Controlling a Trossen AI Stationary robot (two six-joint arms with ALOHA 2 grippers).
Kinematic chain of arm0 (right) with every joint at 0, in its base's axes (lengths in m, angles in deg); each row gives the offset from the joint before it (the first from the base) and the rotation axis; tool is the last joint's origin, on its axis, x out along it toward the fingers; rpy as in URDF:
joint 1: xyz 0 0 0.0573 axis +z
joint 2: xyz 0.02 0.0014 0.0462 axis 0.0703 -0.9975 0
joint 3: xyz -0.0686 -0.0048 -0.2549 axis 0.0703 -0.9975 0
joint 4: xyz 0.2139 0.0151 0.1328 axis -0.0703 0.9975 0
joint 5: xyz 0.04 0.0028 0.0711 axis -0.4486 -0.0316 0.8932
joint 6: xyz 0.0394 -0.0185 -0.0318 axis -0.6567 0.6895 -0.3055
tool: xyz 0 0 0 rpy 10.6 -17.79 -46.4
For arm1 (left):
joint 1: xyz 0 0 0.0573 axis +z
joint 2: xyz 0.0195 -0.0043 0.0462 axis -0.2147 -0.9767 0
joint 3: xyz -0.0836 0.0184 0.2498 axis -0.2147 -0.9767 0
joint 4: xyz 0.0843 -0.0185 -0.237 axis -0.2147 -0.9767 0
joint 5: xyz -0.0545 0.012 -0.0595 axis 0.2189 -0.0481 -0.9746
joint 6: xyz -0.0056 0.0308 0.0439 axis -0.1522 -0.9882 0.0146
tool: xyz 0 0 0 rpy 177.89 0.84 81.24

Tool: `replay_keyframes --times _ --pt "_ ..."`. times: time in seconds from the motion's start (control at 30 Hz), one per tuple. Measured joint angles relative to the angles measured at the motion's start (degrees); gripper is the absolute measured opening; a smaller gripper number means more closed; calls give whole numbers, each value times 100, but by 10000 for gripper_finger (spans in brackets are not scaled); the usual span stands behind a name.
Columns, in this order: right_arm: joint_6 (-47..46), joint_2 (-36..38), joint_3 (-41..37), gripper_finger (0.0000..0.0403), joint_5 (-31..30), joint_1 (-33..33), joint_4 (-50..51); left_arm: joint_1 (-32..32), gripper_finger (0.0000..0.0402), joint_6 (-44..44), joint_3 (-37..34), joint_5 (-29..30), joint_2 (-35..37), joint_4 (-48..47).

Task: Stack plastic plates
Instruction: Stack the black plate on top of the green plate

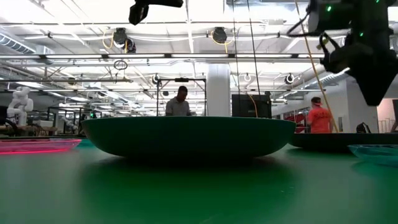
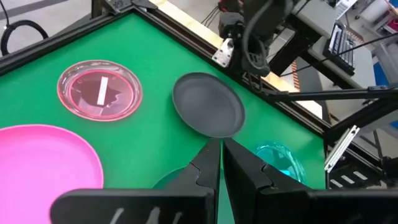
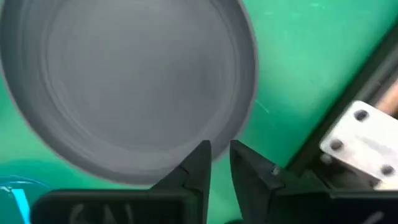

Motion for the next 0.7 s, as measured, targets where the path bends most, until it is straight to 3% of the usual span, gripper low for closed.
replay_keyframes --times 0.43,0.7 --pt "1980 -648 -219 132 -13 -1615 -840 24 24 -57 0 61 -2 -24" --pt "3042 -1478 -219 123 22 -2298 -1241 26 24 -117 0 65 -2 -26"
